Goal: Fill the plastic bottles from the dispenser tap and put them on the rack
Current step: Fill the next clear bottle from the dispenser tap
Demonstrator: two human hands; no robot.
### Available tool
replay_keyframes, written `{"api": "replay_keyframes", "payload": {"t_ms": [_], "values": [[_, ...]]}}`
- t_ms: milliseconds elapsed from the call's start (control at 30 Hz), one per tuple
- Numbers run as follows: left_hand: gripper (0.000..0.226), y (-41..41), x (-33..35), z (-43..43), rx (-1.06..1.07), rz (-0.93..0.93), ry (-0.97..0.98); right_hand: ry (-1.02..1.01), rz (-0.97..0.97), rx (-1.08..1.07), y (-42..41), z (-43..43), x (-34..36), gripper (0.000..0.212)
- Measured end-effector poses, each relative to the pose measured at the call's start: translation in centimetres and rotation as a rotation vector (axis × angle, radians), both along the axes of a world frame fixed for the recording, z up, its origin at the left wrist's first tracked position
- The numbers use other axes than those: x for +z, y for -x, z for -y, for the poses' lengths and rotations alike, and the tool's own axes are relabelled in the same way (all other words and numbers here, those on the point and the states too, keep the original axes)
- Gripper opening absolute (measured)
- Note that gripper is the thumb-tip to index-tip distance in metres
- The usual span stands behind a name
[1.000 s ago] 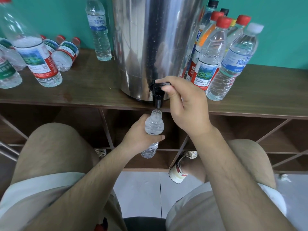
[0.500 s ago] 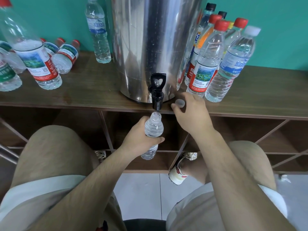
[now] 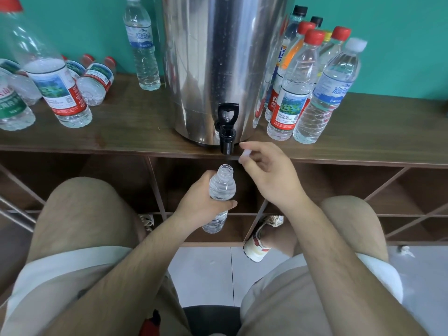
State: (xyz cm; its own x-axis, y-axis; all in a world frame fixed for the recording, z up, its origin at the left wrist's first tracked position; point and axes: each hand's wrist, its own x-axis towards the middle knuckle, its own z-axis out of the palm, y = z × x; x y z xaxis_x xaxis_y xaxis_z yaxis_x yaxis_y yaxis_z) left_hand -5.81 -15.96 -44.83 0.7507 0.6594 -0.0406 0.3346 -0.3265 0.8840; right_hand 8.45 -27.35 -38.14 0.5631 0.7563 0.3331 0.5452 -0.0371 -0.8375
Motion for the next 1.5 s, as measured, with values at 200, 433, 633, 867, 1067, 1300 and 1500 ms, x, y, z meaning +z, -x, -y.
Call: {"api": "replay_keyframes", "payload": {"t_ms": [200,433,633,867,1067,1300,1500], "values": [[0.056,1.4,0.3,1.4,-0.039,0.000,0.026,-0.077,0.023,0.054,3.1,2.3,-0.9,0.014],[0.055,2.4,0.6,2.7,-0.115,-0.020,-0.022,0.127,0.229,0.167,3.7,4.2,0.3,0.027],[0.063,1.9,0.6,2.5,-0.175,0.016,0.007,0.363,0.535,0.346,3.1,3.9,3.1,0.040],[0.053,1.6,0.5,2.6,-0.197,-0.036,-0.096,0.700,0.983,0.345,2.8,2.7,4.0,0.037],[0.054,1.9,1.2,3.4,-0.317,0.068,-0.094,0.338,1.372,0.415,2.1,3.1,5.6,0.048],[0.057,2.1,1.9,4.6,0.016,0.053,-0.295,0.794,0.938,-0.159,5.7,-0.1,6.8,0.053],[0.064,3.4,5.7,3.3,0.158,0.103,-0.453,0.673,0.974,-0.234,7.7,-1.6,10.8,0.058]]}}
